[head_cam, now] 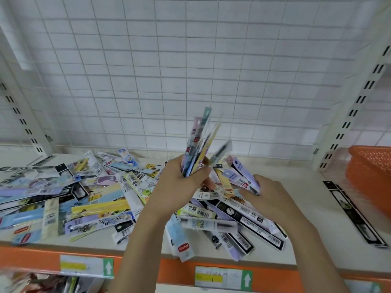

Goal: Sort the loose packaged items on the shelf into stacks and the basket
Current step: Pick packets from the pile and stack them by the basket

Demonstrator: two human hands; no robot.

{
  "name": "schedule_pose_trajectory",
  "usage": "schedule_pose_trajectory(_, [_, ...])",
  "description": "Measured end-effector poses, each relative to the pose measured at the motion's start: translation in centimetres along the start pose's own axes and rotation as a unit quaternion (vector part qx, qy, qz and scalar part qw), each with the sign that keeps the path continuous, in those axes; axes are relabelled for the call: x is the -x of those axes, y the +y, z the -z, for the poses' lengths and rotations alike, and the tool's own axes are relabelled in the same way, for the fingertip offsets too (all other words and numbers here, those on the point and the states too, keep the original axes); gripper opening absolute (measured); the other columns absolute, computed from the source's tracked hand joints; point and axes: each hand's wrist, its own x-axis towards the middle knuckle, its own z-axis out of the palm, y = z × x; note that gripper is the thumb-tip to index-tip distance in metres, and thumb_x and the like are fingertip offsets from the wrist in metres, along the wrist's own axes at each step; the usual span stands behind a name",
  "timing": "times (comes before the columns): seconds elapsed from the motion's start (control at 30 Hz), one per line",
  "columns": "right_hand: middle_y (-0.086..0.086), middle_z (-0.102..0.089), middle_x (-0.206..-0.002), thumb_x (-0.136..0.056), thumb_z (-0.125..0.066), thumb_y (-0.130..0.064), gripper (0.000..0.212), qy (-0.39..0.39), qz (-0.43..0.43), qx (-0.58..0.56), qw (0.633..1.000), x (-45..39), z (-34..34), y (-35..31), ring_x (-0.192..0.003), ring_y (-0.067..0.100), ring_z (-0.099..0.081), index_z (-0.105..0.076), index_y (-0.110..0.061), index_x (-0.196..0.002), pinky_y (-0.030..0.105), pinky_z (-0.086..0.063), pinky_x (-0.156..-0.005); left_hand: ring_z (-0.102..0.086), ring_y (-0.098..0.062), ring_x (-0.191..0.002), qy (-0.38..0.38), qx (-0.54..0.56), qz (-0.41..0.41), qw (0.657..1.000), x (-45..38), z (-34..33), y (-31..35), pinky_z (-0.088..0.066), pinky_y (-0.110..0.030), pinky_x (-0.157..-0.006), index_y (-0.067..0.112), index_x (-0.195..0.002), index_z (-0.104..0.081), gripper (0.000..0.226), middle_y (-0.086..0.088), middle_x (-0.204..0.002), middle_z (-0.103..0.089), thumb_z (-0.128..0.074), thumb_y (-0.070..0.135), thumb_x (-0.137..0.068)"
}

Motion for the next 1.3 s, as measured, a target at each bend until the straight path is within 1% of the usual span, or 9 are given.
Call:
schedule_pose_trajectory(0.27, [-0.003, -0.04, -0.06, -0.087, -0.057, -0.044, 0.04, 0.003, -0.015, -0.004, 1.0, 0.3, 0.0, 0.7, -0.055, 0.016, -0.039, -0.034, -0.019, -0.065, 0.031, -0.032, -0.056, -0.028, -0.013, -0.037, 0.079, -0.019, 0.038, 0.996, -0.8, 0.3, -3.0, -0.028, -0.015, -0.035, -0.01, -0.08, -0.058, 0.028, -0.006, -0.049, -0.033, -0.061, 0.017, -0.086])
schedule_pose_trajectory(0.4, [-0.003, -0.041, -0.061, -0.088, -0.056, -0.044, 0.037, 0.003, -0.013, 0.006, 1.0, 0.3, -0.1, 0.5, -0.056, 0.015, -0.041, -0.038, -0.019, -0.068, 0.03, -0.032, -0.055, -0.051, -0.006, -0.042, 0.094, -0.065, 0.044, 0.993, -0.5, 1.1, -3.5, -0.043, -0.014, -0.045, 0.007, -0.068, -0.061, 0.027, 0.002, -0.049, -0.057, -0.077, 0.028, -0.074])
schedule_pose_trajectory(0.5, [-0.002, -0.048, -0.067, -0.087, -0.056, -0.045, 0.033, 0.002, -0.011, 0.008, 1.0, 0.1, -0.5, 0.5, -0.067, 0.021, -0.051, -0.05, -0.013, -0.083, 0.033, -0.039, -0.061, -0.048, -0.014, -0.052, 0.095, -0.134, 0.056, 0.985, -0.2, 2.4, -4.0, -0.039, -0.025, -0.052, 0.018, -0.07, -0.049, 0.028, 0.003, -0.059, -0.051, -0.076, 0.021, -0.075])
schedule_pose_trajectory(0.6, [-0.002, -0.052, -0.073, -0.088, -0.056, -0.045, 0.033, 0.005, 0.001, 0.017, 1.0, -0.1, -0.8, 0.4, -0.076, 0.023, -0.056, -0.051, -0.013, -0.088, 0.034, -0.044, -0.066, -0.044, -0.015, -0.057, 0.078, -0.223, 0.067, 0.969, 0.2, 4.0, -4.5, -0.033, -0.026, -0.051, 0.017, -0.085, -0.045, 0.019, 0.002, -0.068, -0.047, -0.064, 0.018, -0.084])
schedule_pose_trajectory(0.73, [-0.004, -0.047, -0.071, -0.089, -0.054, -0.045, 0.03, 0.002, 0.011, 0.046, 0.999, -0.4, -0.7, 0.0, -0.074, 0.021, -0.052, -0.044, -0.018, -0.082, 0.031, -0.037, -0.059, -0.032, -0.015, -0.046, 0.055, -0.288, 0.095, 0.951, 1.0, 5.4, -5.5, -0.025, -0.023, -0.045, 0.015, -0.063, -0.034, 0.032, 0.0, -0.055, -0.035, -0.057, 0.01, -0.084])
schedule_pose_trajectory(0.87, [-0.007, -0.045, -0.07, -0.09, -0.053, -0.045, 0.032, -0.003, 0.012, 0.051, 0.999, -0.3, -0.9, 0.0, -0.065, 0.015, -0.047, -0.037, -0.025, -0.071, 0.028, -0.033, -0.054, -0.047, -0.01, -0.05, -0.012, -0.336, 0.107, 0.936, 1.7, 6.1, -5.7, -0.036, -0.021, -0.046, 0.025, -0.077, -0.05, 0.021, 0.004, -0.064, -0.051, -0.071, 0.021, -0.078])
schedule_pose_trajectory(1.0, [-0.007, -0.04, -0.068, -0.09, -0.053, -0.044, 0.04, -0.005, 0.007, 0.052, 0.999, 0.1, -0.9, 0.2, -0.057, 0.01, -0.038, -0.028, -0.028, -0.065, 0.025, -0.028, -0.05, -0.055, -0.015, -0.061, -0.104, -0.382, 0.1, 0.913, 1.7, 5.7, -6.2, -0.041, -0.019, -0.051, 0.034, -0.094, -0.05, 0.03, 0.003, -0.081, -0.062, -0.063, 0.011, -0.078])
schedule_pose_trajectory(1.17, [-0.003, -0.045, -0.065, -0.09, -0.054, -0.043, 0.03, -0.001, -0.006, 0.046, 0.999, 0.6, -0.1, 0.7, -0.061, 0.017, -0.046, -0.045, -0.018, -0.077, 0.028, -0.032, -0.053, -0.048, -0.014, -0.049, -0.144, -0.432, 0.111, 0.883, 1.2, 4.3, -6.6, -0.037, -0.019, -0.042, 0.028, -0.07, -0.043, 0.027, 0.002, -0.067, -0.054, -0.059, 0.01, -0.081])
schedule_pose_trajectory(1.3, [-0.001, -0.056, -0.074, -0.088, -0.054, -0.046, 0.028, 0.004, -0.02, 0.039, 0.999, 1.0, 0.4, 1.5, -0.075, 0.022, -0.058, -0.056, -0.018, -0.096, 0.033, -0.045, -0.065, -0.047, -0.012, -0.051, -0.106, -0.424, 0.098, 0.894, 0.4, 4.2, -6.6, -0.036, -0.02, -0.047, 0.014, -0.075, -0.054, 0.012, 0.0, -0.067, -0.055, -0.063, 0.019, -0.082])
